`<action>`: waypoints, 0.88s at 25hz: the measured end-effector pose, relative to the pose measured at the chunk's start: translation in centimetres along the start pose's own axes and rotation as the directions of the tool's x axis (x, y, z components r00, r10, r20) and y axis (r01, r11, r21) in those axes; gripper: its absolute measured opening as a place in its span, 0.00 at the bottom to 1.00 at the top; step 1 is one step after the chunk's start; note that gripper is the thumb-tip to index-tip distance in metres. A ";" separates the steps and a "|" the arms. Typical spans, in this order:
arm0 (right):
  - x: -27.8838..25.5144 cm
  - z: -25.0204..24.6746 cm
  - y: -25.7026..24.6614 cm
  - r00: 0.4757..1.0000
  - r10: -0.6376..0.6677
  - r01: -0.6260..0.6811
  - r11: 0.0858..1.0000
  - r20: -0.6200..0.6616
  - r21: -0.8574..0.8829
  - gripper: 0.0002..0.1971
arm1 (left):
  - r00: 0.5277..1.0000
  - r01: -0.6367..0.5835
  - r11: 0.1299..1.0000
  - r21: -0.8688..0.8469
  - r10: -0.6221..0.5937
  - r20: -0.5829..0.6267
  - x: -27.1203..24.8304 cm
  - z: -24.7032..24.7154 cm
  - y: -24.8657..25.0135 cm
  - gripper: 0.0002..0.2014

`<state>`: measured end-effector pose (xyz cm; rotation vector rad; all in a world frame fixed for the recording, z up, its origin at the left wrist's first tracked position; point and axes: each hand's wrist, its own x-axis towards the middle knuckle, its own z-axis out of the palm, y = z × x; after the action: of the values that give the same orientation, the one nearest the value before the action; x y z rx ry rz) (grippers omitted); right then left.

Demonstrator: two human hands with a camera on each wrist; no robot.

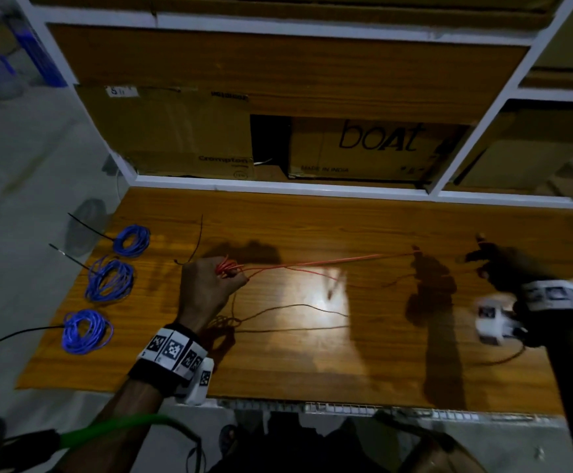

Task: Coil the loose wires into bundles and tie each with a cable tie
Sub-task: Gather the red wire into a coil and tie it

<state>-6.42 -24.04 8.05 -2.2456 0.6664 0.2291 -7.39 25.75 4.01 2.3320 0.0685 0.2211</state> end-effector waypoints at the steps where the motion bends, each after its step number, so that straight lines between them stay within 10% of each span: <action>1: -0.4 0.0 0.0 0.992 0.089 -0.119 0.910 0.094 0.398 0.13 | 1.000 0.011 1.000 -0.006 -0.010 0.013 0.0 0.1 -0.2 0.10; 3: -1.3 0.4 -0.3 0.948 0.093 -0.297 0.603 0.304 0.741 0.27 | 0.999 0.032 0.999 -0.015 -0.032 0.017 -0.3 0.4 -0.2 0.09; 6: -0.8 1.6 0.3 0.914 -0.058 -0.325 0.485 0.401 0.812 0.42 | 0.997 0.069 0.997 -0.038 -0.069 0.017 -0.2 0.8 -0.3 0.09; 9: 0.0 1.9 1.0 0.999 0.026 -0.046 0.660 0.038 0.750 0.42 | 0.989 0.143 0.987 -0.078 -0.145 -0.016 -0.2 -0.1 -1.1 0.10; 12: 1.3 1.0 3.1 0.909 -0.190 0.267 0.949 -0.371 0.168 0.31 | 0.968 0.244 0.961 -0.128 -0.250 -0.033 -0.5 -1.5 -1.9 0.12; 14: 2.4 1.5 4.2 0.864 -0.347 0.335 0.937 -0.366 -0.098 0.28 | 0.957 0.280 0.951 -0.130 -0.286 -0.038 -0.7 -1.5 -1.8 0.13; 22: 2.8 9.7 3.4 0.976 -0.216 0.211 0.971 -0.027 -0.116 0.42 | 0.976 0.215 0.952 -0.220 -0.201 0.081 -1.4 2.0 2.0 0.08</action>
<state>-5.44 -20.04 -1.73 -2.4142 0.4358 0.1183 -8.46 22.78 3.81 2.0824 0.2472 0.0527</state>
